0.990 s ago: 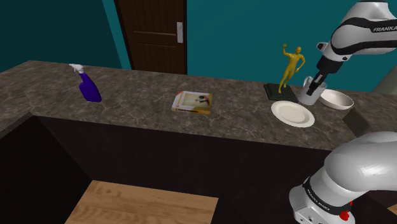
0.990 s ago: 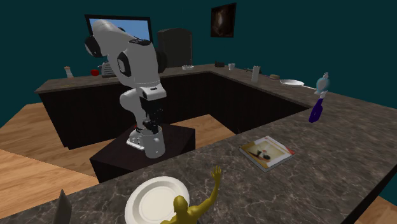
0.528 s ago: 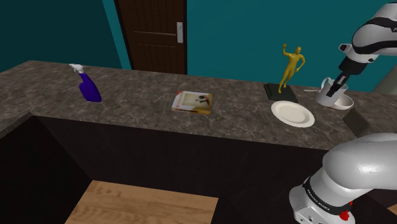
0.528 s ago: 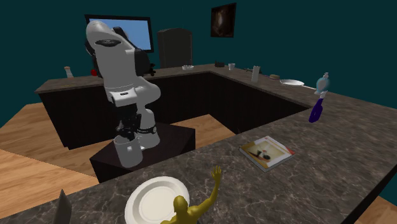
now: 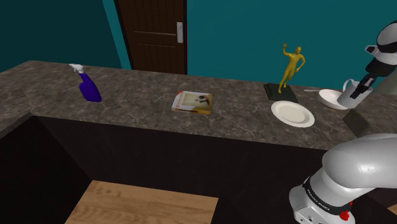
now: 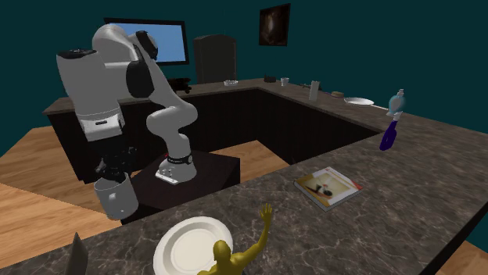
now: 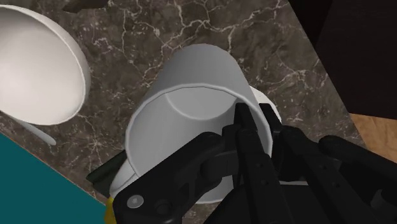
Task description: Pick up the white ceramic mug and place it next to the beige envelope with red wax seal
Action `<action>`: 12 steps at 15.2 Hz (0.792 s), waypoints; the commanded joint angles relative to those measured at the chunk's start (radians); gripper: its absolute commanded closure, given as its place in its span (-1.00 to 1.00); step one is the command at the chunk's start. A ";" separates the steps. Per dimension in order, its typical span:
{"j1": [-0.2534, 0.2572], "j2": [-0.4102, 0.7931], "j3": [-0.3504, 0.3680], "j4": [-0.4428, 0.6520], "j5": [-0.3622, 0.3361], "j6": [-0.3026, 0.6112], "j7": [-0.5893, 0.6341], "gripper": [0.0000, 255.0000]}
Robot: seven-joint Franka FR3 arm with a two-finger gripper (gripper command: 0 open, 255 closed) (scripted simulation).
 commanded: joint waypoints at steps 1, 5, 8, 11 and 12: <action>0.004 0.026 -0.057 0.037 -0.005 0.005 -0.059 1.00; 0.043 0.096 -0.184 0.132 0.011 0.011 -0.174 1.00; 0.098 0.160 -0.301 0.214 0.042 0.017 -0.267 1.00; 0.194 0.233 -0.459 0.304 0.091 0.022 -0.368 1.00; 0.242 0.258 -0.528 0.336 0.111 0.022 -0.402 1.00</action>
